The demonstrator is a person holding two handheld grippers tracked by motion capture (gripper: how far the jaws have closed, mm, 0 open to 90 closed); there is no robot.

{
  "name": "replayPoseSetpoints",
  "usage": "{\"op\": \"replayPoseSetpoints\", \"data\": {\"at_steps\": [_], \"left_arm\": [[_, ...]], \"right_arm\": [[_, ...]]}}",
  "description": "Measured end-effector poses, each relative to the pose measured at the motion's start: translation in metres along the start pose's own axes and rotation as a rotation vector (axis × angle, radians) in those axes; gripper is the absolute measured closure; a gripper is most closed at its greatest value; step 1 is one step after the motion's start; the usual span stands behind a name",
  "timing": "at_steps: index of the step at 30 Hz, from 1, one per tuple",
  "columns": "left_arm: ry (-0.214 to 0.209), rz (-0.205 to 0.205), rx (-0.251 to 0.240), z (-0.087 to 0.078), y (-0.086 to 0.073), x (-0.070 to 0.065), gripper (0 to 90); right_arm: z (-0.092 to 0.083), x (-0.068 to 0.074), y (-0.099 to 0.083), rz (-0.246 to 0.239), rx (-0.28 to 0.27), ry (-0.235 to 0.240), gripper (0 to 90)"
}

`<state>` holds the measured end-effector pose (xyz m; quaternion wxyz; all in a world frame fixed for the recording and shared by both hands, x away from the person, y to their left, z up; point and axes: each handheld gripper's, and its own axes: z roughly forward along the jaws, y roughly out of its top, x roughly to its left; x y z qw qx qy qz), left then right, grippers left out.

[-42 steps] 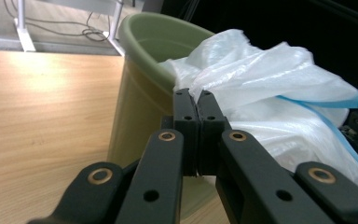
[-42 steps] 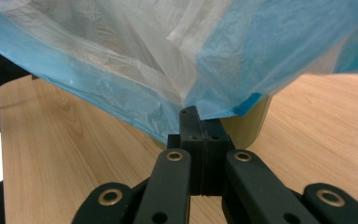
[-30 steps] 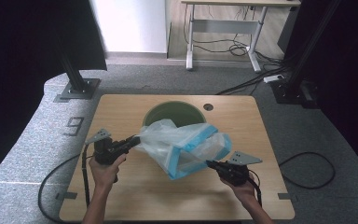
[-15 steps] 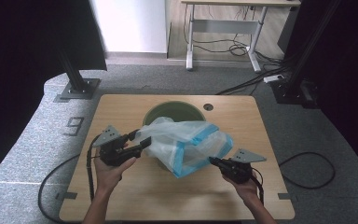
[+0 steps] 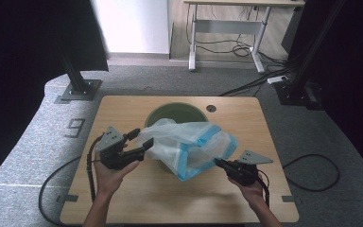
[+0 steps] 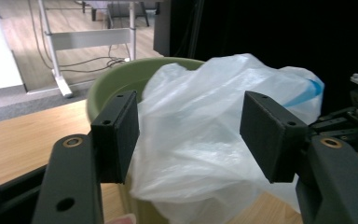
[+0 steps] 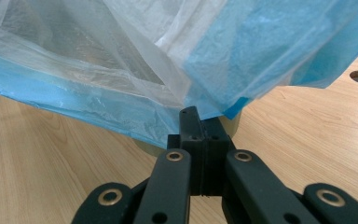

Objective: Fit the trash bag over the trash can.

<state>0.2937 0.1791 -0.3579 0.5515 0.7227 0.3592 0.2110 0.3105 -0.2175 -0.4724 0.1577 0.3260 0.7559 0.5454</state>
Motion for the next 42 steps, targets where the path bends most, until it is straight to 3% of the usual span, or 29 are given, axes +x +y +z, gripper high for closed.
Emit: {"op": "replayPoseSetpoints", "data": {"at_steps": [4,8,10,12,14,22,24,29,36,39,42], "left_arm": [[-0.025,0.017,0.019,0.008,0.003,-0.005,38.9],[-0.016,0.02,0.056,0.022,0.004,-0.005,38.6],[0.005,0.014,0.107,0.032,0.004,-0.002,39.2],[0.015,0.015,0.126,0.036,0.003,-0.001,40.0],[0.024,0.012,0.166,0.043,0.001,0.001,46.8],[0.006,-0.008,0.201,0.048,-0.001,0.004,70.6],[-0.004,-0.012,0.201,0.048,-0.001,0.006,79.7],[-0.026,-0.032,0.189,0.046,-0.002,0.01,87.5],[-0.037,-0.036,0.115,0.037,0.0,0.013,89.4],[-0.05,-0.074,0.068,0.028,0.002,0.021,89.4],[-0.052,-0.098,0.063,0.023,0.001,0.028,89.4]], "right_arm": [[0.002,0.001,0.001,-0.002,0.003,0.002,88.7],[0.003,0.002,0.002,-0.002,0.003,0.005,88.7],[0.004,0.002,0.003,-0.003,0.002,0.007,88.7],[0.004,0.003,0.003,-0.002,0.003,0.008,88.7],[0.005,0.003,0.001,0.001,0.005,0.011,88.7],[0.005,0.003,-0.001,0.004,0.003,0.016,88.7],[0.004,0.003,-0.001,0.006,0.0,0.017,88.7],[0.002,0.002,-0.002,0.01,-0.003,0.016,88.7],[0.0,0.002,-0.001,0.017,-0.008,0.022,88.6],[-0.001,0.006,0.001,0.014,-0.021,0.042,88.3],[-0.001,0.012,0.004,0.009,-0.028,0.067,88.2]]}}
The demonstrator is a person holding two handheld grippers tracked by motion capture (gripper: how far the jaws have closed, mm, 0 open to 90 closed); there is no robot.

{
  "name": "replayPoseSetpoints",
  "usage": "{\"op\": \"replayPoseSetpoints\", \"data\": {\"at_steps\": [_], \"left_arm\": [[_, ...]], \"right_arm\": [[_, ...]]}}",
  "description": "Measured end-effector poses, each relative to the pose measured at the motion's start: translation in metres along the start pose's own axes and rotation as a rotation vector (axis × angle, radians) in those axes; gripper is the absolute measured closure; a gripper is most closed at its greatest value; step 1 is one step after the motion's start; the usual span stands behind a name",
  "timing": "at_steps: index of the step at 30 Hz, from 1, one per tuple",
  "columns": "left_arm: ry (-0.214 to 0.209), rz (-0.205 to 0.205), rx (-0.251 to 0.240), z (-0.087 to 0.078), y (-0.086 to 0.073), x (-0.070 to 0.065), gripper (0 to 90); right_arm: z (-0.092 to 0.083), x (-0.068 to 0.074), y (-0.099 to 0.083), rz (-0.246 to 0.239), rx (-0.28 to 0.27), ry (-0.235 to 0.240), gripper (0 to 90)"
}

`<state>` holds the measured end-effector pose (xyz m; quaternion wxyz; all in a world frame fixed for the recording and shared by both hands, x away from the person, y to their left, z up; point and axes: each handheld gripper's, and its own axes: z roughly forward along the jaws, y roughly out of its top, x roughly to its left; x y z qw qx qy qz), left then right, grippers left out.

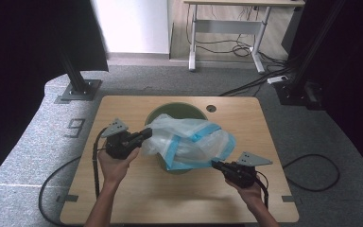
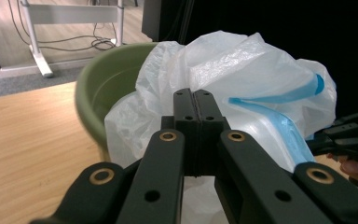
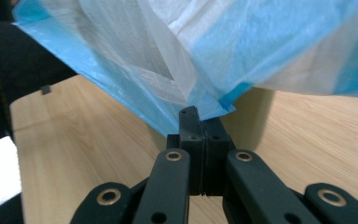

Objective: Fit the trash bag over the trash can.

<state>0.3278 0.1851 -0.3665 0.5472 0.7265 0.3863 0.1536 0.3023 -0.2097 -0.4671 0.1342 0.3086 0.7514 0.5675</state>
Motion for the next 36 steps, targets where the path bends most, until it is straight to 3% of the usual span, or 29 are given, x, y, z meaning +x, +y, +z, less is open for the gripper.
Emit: {"op": "replayPoseSetpoints", "data": {"at_steps": [4,10,15,21,22,24,25,26,27,31,34,36], "left_arm": [[0.008,-0.05,-0.014,-0.007,-0.007,0.014,89.4],[0.021,-0.079,-0.008,-0.009,-0.014,0.025,89.4],[0.017,-0.097,-0.007,-0.008,-0.026,0.028,89.3],[0.018,-0.09,-0.001,-0.006,-0.029,0.026,89.3],[0.018,-0.09,-0.001,-0.006,-0.029,0.026,89.3],[0.024,-0.086,0.0,-0.006,-0.028,0.026,89.3],[0.026,-0.086,-0.002,-0.006,-0.027,0.026,89.3],[0.025,-0.088,-0.004,-0.007,-0.027,0.026,89.3],[0.024,-0.089,-0.005,-0.007,-0.027,0.027,89.3],[0.026,-0.096,-0.006,-0.008,-0.029,0.028,89.3],[0.026,-0.097,-0.004,-0.008,-0.03,0.029,89.3],[0.027,-0.097,-0.001,-0.008,-0.03,0.029,89.3]], "right_arm": [[0.004,0.011,0.003,-0.014,-0.005,0.031,88.2],[0.015,0.017,0.004,-0.023,0.004,0.045,88.3],[0.025,0.015,-0.003,-0.013,0.028,0.049,88.6],[0.034,0.011,-0.018,0.016,0.053,0.061,88.5],[0.034,0.01,-0.019,0.018,0.048,0.065,87.3],[0.03,0.009,-0.019,0.008,0.032,0.056,74.4],[0.03,0.009,-0.019,0.008,0.032,0.056,74.4],[0.022,0.006,-0.02,-0.01,0.024,0.029,65.3],[0.022,0.006,-0.02,-0.01,0.024,0.029,65.3],[-0.005,-0.012,-0.027,0.02,0.013,-0.032,61.3],[-0.035,-0.032,-0.024,0.02,-0.004,-0.147,59.8],[-0.047,-0.04,-0.014,0.017,-0.038,-0.182,59.4]]}}
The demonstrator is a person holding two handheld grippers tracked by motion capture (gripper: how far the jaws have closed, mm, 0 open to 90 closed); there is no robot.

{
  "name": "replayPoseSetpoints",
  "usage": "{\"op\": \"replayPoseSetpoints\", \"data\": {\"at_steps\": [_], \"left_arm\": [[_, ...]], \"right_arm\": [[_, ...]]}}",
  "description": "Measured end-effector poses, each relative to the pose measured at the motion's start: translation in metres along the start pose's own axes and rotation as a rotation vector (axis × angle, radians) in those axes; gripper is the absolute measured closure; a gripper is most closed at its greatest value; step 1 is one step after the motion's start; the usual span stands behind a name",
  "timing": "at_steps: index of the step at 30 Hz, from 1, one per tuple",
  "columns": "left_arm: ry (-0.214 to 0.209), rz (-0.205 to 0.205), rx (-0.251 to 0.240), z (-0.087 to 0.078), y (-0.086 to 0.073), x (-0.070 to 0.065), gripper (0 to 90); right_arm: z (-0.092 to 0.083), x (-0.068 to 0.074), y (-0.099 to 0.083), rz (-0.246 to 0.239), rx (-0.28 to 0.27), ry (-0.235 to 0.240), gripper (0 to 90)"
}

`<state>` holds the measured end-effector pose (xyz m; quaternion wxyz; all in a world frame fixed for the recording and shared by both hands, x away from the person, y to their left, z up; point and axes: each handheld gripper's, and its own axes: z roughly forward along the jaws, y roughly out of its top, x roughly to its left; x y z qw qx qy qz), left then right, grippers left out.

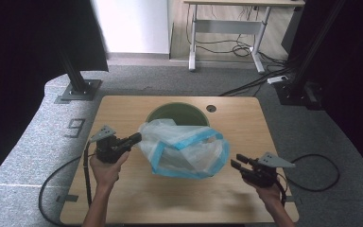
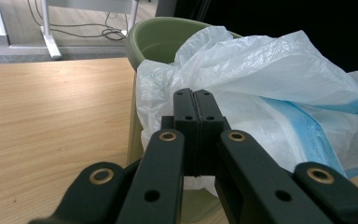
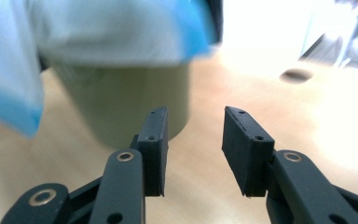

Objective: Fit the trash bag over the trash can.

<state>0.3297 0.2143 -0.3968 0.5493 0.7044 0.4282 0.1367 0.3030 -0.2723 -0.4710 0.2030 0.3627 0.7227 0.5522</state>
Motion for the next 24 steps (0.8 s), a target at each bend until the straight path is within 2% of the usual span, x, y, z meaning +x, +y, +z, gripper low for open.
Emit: {"op": "replayPoseSetpoints", "data": {"at_steps": [1,2,3,4,5,8,9,11,12,15,17,18,22,24], "left_arm": [[0.0,0.0,0.0,0.0,0.0,0.0,89.3],[-0.001,0.001,0.002,0.0,0.0,0.0,89.3],[0.001,0.002,0.003,0.0,0.0,0.0,89.3],[0.002,0.001,0.005,0.0,0.0,0.0,89.3],[0.002,0.002,0.006,0.0,0.0,0.0,89.3],[0.004,0.003,0.009,0.0,0.001,-0.001,89.2],[0.004,0.003,0.01,0.0,0.001,-0.001,89.3],[0.004,0.005,0.011,0.0,0.002,-0.001,89.3],[0.005,0.006,0.011,0.0,0.003,-0.002,89.2],[0.004,0.006,0.013,0.0,0.004,-0.002,89.2],[0.003,0.006,0.013,0.0,0.004,-0.002,89.2],[0.003,0.009,0.015,0.0,0.005,-0.002,89.2],[0.001,0.008,0.014,0.001,0.006,-0.002,89.3],[-0.001,0.008,0.012,0.0,0.008,-0.003,89.3]], "right_arm": [[0.0,0.0,0.0,0.0,0.0,0.0,59.4],[-0.006,-0.007,0.014,-0.009,-0.033,-0.02,59.3],[-0.006,-0.007,0.014,-0.009,-0.033,-0.02,59.3],[-0.008,-0.01,0.029,-0.022,-0.064,-0.027,59.0],[-0.007,-0.011,0.036,-0.03,-0.076,-0.024,58.9],[-0.002,-0.011,0.05,-0.051,-0.089,-0.021,58.8],[0.005,-0.01,0.061,-0.071,-0.097,-0.004,58.4],[0.009,-0.01,0.065,-0.076,-0.095,0.004,58.1],[0.019,-0.008,0.072,-0.086,-0.1,0.048,57.1],[0.027,-0.005,0.075,-0.098,-0.09,0.065,55.7],[0.035,-0.001,0.075,-0.109,-0.076,0.102,54.0],[0.042,0.003,0.073,-0.131,-0.05,0.109,51.3],[0.051,0.007,0.071,-0.147,-0.025,0.093,44.4],[0.062,0.005,0.073,-0.127,-0.013,0.102,43.8]]}}
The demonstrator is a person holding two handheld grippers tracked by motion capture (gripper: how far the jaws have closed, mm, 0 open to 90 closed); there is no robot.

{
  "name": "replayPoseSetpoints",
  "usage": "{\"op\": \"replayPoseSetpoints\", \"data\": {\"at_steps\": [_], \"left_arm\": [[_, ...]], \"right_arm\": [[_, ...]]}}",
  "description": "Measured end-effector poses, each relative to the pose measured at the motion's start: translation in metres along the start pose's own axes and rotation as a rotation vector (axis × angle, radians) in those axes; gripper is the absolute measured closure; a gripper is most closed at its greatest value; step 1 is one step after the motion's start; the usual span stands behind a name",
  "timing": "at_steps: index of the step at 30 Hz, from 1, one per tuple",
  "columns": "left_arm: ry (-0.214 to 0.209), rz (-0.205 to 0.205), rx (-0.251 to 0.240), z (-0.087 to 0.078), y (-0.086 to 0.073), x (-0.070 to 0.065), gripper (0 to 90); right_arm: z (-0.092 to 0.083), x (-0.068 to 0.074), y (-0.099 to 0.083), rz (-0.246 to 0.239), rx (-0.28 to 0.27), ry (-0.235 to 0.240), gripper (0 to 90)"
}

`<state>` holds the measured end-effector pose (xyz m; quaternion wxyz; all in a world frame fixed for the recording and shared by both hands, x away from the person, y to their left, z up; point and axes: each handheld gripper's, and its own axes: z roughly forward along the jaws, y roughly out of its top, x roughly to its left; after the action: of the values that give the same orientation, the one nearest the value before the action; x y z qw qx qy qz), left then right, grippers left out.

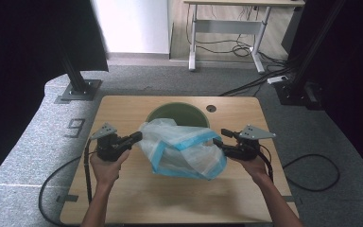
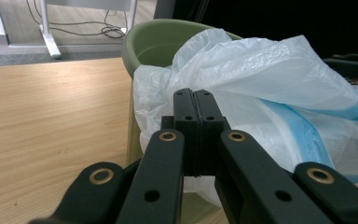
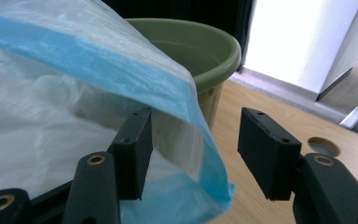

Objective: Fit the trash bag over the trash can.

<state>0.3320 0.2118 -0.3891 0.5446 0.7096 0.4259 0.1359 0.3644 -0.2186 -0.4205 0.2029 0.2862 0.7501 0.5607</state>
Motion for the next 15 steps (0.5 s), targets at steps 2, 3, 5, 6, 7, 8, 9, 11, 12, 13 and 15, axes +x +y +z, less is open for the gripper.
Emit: {"op": "replayPoseSetpoints", "data": {"at_steps": [2,3,5,6,7,8,9,11,12,13,15], "left_arm": [[-0.005,0.001,0.001,-0.001,0.002,0.0,89.2],[-0.005,0.001,0.001,-0.001,0.002,0.0,89.1],[-0.003,0.003,0.003,-0.001,0.003,0.0,88.9],[-0.001,0.002,0.006,-0.001,0.003,0.001,87.9],[0.009,0.01,0.014,-0.001,0.004,0.0,87.9],[0.023,0.03,0.017,-0.001,0.004,-0.002,85.0],[0.034,0.05,0.008,-0.002,0.005,-0.006,81.1],[0.027,0.075,-0.008,-0.004,0.007,-0.012,70.8],[0.024,0.083,-0.013,-0.005,0.008,-0.014,66.9],[0.025,0.095,-0.021,-0.007,0.009,-0.018,61.7],[0.025,0.122,-0.038,-0.012,0.009,-0.024,52.4]], "right_arm": [[0.007,0.0,0.002,-0.006,0.007,0.023,51.9],[0.007,0.0,0.002,-0.006,0.007,0.023,51.9],[0.01,0.004,0.006,-0.045,-0.013,0.031,71.5],[0.009,0.007,0.008,-0.048,-0.028,0.024,76.1],[0.009,0.007,0.008,-0.048,-0.028,0.024,76.1],[0.008,0.009,0.011,-0.05,-0.045,0.02,79.9],[0.006,0.011,0.014,-0.05,-0.058,0.021,83.0],[0.004,0.016,0.021,-0.066,-0.075,0.009,88.1],[0.003,0.017,0.025,-0.066,-0.073,0.0,88.5],[0.002,0.018,0.027,-0.063,-0.066,-0.009,88.5],[0.002,0.018,0.034,-0.044,-0.05,-0.035,88.6]]}}
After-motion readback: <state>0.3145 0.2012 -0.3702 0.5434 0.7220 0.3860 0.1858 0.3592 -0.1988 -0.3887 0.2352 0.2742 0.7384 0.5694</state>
